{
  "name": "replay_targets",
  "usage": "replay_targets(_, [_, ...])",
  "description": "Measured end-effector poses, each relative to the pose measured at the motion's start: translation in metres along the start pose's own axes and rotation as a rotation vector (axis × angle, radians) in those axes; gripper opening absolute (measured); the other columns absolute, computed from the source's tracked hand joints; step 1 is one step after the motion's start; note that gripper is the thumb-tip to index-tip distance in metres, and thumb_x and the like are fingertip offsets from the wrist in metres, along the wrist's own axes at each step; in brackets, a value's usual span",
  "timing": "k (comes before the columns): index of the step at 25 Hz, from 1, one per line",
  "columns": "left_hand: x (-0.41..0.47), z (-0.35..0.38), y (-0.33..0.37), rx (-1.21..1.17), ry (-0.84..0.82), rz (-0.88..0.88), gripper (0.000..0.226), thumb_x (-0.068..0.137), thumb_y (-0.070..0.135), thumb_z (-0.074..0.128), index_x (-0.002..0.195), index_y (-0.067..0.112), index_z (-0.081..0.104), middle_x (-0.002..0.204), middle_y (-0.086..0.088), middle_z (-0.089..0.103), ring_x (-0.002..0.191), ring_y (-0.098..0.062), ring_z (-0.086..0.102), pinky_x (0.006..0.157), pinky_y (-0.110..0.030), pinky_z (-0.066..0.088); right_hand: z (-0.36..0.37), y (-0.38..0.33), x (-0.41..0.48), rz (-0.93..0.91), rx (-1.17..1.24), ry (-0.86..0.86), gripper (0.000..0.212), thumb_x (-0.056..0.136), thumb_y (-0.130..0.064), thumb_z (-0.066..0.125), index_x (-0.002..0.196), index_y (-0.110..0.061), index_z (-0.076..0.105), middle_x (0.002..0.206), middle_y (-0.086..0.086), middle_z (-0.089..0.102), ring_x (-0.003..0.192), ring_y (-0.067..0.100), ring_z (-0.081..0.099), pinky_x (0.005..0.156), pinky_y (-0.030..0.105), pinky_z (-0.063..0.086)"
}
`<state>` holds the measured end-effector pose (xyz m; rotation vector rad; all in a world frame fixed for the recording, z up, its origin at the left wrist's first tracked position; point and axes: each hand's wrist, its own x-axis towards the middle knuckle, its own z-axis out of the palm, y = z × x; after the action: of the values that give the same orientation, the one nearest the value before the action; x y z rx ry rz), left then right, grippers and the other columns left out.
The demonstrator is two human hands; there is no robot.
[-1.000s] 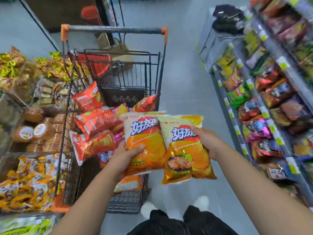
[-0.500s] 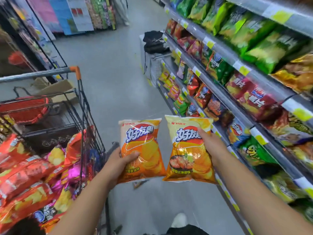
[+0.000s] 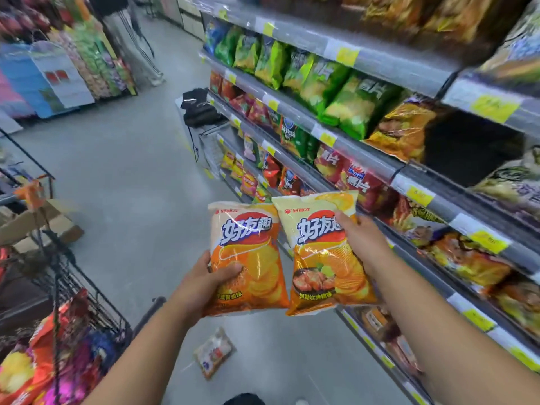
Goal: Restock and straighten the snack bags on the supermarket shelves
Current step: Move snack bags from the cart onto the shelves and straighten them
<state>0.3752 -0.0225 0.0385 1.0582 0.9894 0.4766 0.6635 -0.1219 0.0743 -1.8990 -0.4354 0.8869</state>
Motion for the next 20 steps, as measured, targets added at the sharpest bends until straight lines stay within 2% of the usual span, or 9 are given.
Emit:
replay_targets(6, [0.039,0.026,0.054,0.052,-0.124,0.1,0.072,0.06,0.031,0.086,0.125,0.024,0.056,0.111,-0.009,0.073,0.096,-0.033,0.072,0.079,-0.048,0.059,-0.024,-0.039,0.015,-0.097,0.024,0.15,0.085,0.076,-0.075,0.054,0.137,-0.016,0.047,0.13,0.004,0.06,0.114,0.027,0.059,0.098,0.048,0.049])
replay_targets(9, [0.066,0.031,0.09,0.077,-0.19,0.143,0.089,0.045,0.041,0.092,0.125,0.025,0.056,0.111,-0.008,0.073,0.096,-0.033,0.072,0.073,-0.044,0.06,-0.028,-0.066,0.033,-0.14,0.042,0.196,0.062,0.082,-0.068,0.056,0.124,-0.021,0.058,0.116,0.001,0.068,0.102,0.024,0.065,0.093,0.047,0.052])
replay_targets(11, [0.089,0.031,0.113,0.089,-0.23,0.162,0.101,0.034,0.049,0.095,0.124,0.026,0.056,0.111,-0.007,0.073,0.096,-0.032,0.072,0.07,-0.041,0.06,-0.025,-0.088,0.047,-0.175,0.048,0.222,0.061,0.077,-0.072,0.057,0.115,-0.025,0.061,0.111,-0.001,0.069,0.1,0.024,0.066,0.092,0.048,0.053])
replay_targets(13, [0.115,0.029,0.138,0.094,-0.269,0.177,0.106,0.033,0.05,0.096,0.127,0.025,0.054,0.113,-0.006,0.073,0.098,-0.032,0.072,0.072,-0.041,0.06,-0.019,-0.109,0.064,-0.181,0.029,0.269,0.086,0.063,-0.083,0.055,0.124,-0.023,0.057,0.119,0.0,0.067,0.105,0.026,0.065,0.093,0.049,0.052])
replay_targets(15, [0.146,0.022,0.168,0.095,-0.294,0.186,0.107,0.034,0.05,0.096,0.13,0.027,0.053,0.115,-0.006,0.072,0.1,-0.033,0.071,0.079,-0.045,0.059,-0.011,-0.138,0.08,-0.182,0.031,0.309,0.102,0.058,-0.087,0.053,0.134,-0.02,0.051,0.128,0.003,0.062,0.11,0.027,0.062,0.095,0.049,0.051])
replay_targets(18, [0.189,0.013,0.218,0.116,-0.318,0.213,0.103,0.037,0.049,0.096,0.129,0.029,0.053,0.117,-0.007,0.071,0.1,-0.034,0.071,0.088,-0.051,0.055,0.0,-0.186,0.103,-0.21,0.045,0.36,0.091,0.072,-0.08,0.053,0.138,-0.019,0.046,0.128,0.003,0.061,0.11,0.027,0.062,0.093,0.049,0.052])
replay_targets(20, [0.211,0.01,0.25,0.13,-0.345,0.242,0.104,0.032,0.051,0.096,0.125,0.029,0.055,0.114,-0.007,0.073,0.098,-0.033,0.072,0.082,-0.048,0.058,0.006,-0.215,0.118,-0.213,0.057,0.375,0.081,0.072,-0.078,0.054,0.131,-0.022,0.051,0.117,0.001,0.066,0.101,0.026,0.066,0.089,0.049,0.054])
